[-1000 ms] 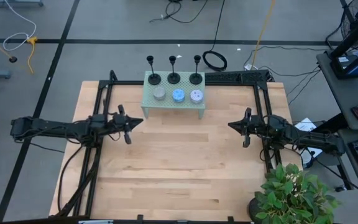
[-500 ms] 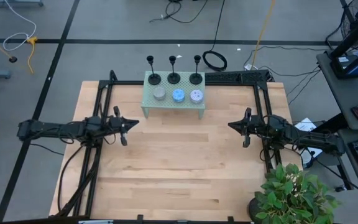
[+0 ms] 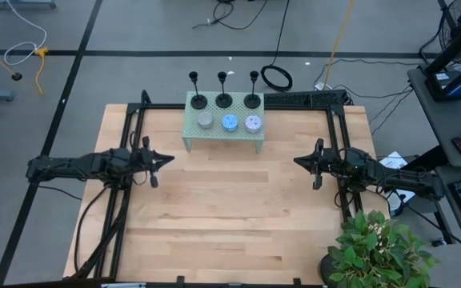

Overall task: Pick & Place candle stick holders
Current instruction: Return to Home Position

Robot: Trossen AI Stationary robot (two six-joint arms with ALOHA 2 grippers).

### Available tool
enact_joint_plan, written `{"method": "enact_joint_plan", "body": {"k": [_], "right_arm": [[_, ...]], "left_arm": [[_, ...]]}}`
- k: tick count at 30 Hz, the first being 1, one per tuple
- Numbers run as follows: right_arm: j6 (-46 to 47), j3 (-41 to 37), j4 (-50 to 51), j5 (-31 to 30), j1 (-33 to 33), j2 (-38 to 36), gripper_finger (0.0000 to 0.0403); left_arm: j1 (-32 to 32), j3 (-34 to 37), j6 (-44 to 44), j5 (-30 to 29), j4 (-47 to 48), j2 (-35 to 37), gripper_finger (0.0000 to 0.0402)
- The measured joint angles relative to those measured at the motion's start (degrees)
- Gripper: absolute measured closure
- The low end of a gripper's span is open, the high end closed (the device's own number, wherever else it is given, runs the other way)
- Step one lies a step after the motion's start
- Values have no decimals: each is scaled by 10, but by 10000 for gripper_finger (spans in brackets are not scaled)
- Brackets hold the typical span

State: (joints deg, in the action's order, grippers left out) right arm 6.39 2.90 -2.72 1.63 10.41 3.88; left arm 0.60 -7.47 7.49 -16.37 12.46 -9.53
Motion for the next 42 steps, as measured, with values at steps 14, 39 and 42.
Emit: {"method": "enact_joint_plan", "body": {"k": [14,39,42], "right_arm": [[0,0,0,0,0,0,399],[0,0,7,-1,0,1,399],[0,0,7,-1,0,1,399]], "left_arm": [[1,61,64,108,-152,-1,378],[1,64,27,143,-128,-22,397],[1,64,27,142,-128,-22,396]]}}
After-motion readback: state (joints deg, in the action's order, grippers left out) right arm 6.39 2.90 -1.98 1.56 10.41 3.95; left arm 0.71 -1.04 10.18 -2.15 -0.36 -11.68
